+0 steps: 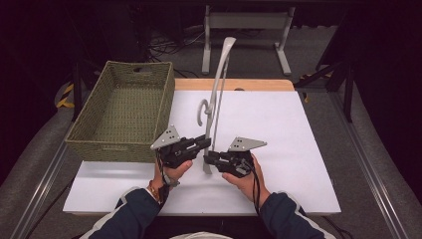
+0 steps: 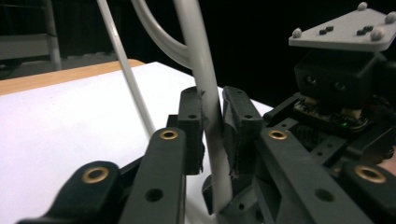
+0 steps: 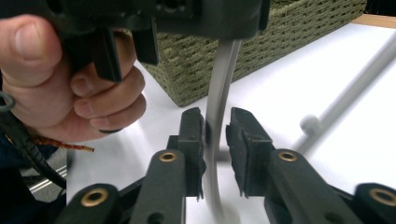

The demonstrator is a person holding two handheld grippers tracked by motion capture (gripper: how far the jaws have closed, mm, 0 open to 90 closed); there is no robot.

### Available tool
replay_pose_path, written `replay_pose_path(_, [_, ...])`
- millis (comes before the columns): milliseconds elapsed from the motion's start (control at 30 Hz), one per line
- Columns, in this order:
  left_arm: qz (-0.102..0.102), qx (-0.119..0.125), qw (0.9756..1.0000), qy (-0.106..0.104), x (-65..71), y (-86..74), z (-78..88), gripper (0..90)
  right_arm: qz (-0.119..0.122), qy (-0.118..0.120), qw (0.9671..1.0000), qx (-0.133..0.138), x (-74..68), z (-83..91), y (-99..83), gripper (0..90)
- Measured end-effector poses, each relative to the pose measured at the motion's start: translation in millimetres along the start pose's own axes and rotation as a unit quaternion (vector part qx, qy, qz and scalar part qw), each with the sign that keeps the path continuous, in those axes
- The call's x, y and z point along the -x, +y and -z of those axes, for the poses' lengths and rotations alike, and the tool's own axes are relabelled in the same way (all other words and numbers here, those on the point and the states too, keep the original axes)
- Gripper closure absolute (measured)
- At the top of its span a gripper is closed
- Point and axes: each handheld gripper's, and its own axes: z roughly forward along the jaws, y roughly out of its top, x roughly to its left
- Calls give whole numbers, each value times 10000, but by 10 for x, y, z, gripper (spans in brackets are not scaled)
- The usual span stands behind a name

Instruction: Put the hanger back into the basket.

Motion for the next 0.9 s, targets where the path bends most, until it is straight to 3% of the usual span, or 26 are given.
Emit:
replay_pose_path(67, [-71,-65,9999,-29,19,7,-11,821,179,7,9998,-57,-14,40,-5,751])
replay_pose_path(133, [-176,-116,9998,40,39,12,-21,821,356,-56,9993,-125,-25,86,-9,672])
replay_pose_path(300, [-158,-144,9998,62,22,22,-26,822,629,-109,9975,-298,-27,244,-74,600])
replay_pose_path(433, [-272,-104,9995,115,31,72,-3,822,858,-495,9941,-444,15,478,-165,469])
replay_pose_path(600, [-530,-16,9982,274,62,203,71,823,588,-897,9928,-539,153,671,-256,385])
replay_pose_path(700, [-597,91,9973,424,57,315,164,823,599,-1108,9903,-582,229,743,-295,359])
replay_pose_path(867, [-850,279,9939,651,56,479,302,823,390,-1357,9888,-483,349,813,-278,323])
replay_pose_path(900, [-884,309,9934,658,55,509,330,823,409,-1453,9873,-495,369,818,-275,294])
